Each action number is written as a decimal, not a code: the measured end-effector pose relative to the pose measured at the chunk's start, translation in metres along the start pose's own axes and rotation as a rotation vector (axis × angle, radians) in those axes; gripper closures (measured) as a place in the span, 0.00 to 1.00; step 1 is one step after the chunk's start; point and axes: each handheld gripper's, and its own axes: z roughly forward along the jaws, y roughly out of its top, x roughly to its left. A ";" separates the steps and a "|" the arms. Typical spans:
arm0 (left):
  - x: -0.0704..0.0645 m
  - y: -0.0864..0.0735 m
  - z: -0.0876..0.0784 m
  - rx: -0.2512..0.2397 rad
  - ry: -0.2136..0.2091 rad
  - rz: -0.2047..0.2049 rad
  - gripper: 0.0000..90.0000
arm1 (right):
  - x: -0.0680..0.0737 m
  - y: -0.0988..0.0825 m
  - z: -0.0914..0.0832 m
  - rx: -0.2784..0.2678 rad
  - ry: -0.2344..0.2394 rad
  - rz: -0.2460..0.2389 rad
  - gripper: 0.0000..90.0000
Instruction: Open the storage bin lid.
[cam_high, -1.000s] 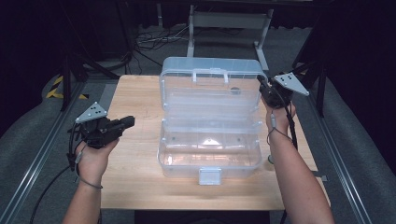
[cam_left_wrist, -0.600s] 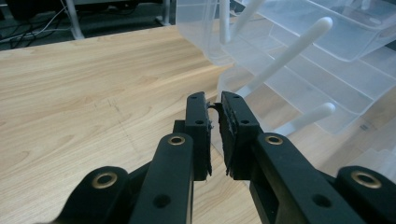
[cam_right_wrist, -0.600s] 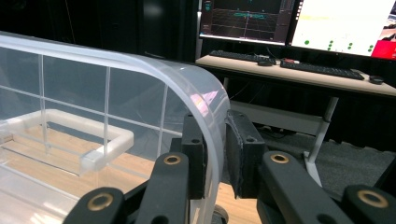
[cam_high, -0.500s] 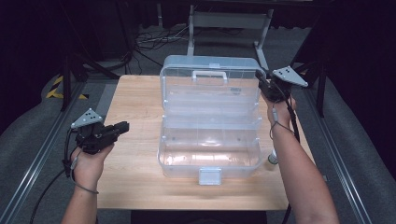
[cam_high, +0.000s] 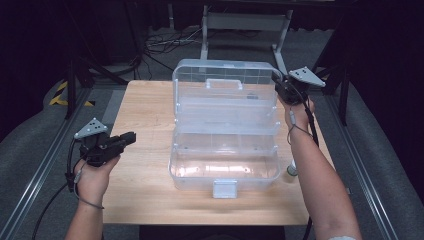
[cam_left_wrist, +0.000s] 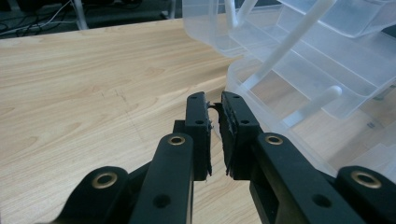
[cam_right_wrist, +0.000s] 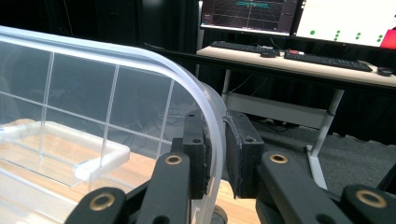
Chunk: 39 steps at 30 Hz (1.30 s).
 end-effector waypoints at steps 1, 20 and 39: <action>0.000 0.000 0.000 0.004 -0.001 0.000 0.91 | 0.000 0.000 0.001 0.003 0.000 -0.006 0.88; 0.003 -0.006 0.000 0.015 0.014 -0.020 0.91 | -0.004 -0.019 0.026 -0.054 -0.010 -0.027 0.90; 0.010 -0.010 0.005 0.032 0.018 -0.035 0.90 | -0.008 -0.026 0.044 -0.008 -0.003 -0.003 0.91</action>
